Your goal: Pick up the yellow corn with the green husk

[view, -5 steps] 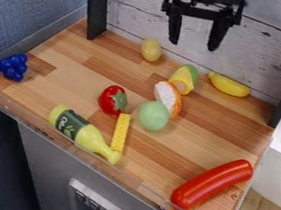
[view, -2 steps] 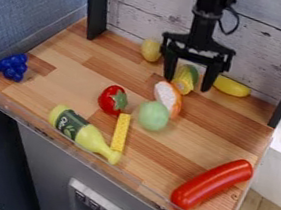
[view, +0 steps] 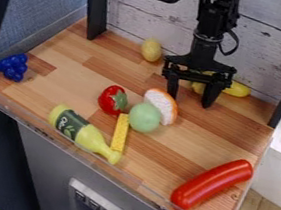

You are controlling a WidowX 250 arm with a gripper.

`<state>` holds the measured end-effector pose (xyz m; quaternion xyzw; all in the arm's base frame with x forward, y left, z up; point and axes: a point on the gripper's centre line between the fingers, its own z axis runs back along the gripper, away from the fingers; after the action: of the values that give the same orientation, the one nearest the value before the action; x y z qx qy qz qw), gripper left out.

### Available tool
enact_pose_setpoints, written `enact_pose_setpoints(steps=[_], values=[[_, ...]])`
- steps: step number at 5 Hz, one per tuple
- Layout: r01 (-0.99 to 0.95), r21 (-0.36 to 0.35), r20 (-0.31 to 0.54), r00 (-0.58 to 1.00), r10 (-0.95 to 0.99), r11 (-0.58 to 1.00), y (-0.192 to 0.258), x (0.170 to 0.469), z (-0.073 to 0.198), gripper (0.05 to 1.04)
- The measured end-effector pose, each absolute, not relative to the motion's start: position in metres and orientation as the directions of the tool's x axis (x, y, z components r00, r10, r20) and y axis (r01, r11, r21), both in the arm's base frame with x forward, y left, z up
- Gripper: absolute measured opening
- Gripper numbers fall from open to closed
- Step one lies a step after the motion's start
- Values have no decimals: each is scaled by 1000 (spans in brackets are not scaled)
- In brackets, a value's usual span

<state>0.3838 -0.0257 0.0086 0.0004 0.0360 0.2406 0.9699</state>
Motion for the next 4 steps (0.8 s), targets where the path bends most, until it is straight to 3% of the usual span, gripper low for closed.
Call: enact_pose_setpoints(steps=[2, 3, 4], values=[[-485, 20, -62, 872, 485, 874, -34, 381, 4, 376], [-437, 22, -60, 897, 438, 899, -34, 382, 6, 166], [-380, 22, -61, 923, 381, 925, -35, 386, 7, 67]])
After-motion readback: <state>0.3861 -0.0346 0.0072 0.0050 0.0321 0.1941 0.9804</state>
